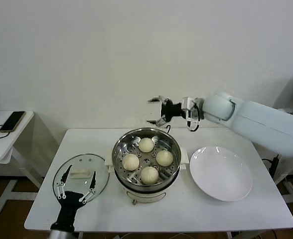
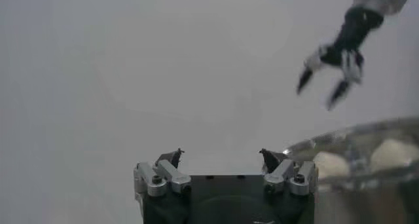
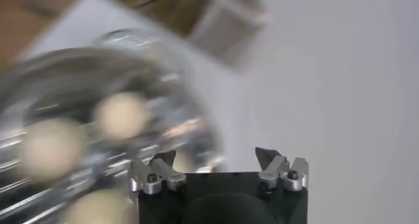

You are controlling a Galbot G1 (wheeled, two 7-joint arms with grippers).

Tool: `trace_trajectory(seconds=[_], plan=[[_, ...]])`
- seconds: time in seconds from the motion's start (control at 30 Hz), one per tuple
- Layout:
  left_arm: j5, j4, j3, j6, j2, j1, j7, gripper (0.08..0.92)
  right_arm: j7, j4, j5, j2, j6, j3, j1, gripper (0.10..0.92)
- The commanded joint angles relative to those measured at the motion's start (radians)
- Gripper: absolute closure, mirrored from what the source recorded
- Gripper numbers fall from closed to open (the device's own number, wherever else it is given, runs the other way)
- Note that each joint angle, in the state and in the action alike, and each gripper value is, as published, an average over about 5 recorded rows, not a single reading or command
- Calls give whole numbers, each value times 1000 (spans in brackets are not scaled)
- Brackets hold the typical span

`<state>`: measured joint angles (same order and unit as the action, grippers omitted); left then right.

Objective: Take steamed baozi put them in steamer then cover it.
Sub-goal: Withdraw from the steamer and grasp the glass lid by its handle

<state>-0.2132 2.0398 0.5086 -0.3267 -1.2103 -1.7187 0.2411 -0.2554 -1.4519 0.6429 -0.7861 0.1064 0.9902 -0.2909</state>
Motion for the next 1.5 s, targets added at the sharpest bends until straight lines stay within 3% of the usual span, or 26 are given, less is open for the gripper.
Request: trace_trajectory(seconds=[0.03, 0.4, 0.73, 0.93, 1.5], plan=[[-407, -176, 38, 94, 35, 114, 92, 177, 694, -15, -60, 28, 202, -735, 755, 203], [-872, -385, 116, 117, 68, 150, 15, 177, 660, -26, -185, -136, 268, -1195, 1256, 203], [-1073, -544, 105, 88, 61, 236, 116, 177, 611, -77, -261, -267, 285, -1344, 1488, 203], [-1103, -565, 96, 103, 62, 296, 150, 177, 599, -95, -298, -299, 287, -1355, 1537, 203], [-1099, -612, 49, 149, 55, 434, 139, 177, 575, -72, -331, -339, 289, -1358, 1554, 203]])
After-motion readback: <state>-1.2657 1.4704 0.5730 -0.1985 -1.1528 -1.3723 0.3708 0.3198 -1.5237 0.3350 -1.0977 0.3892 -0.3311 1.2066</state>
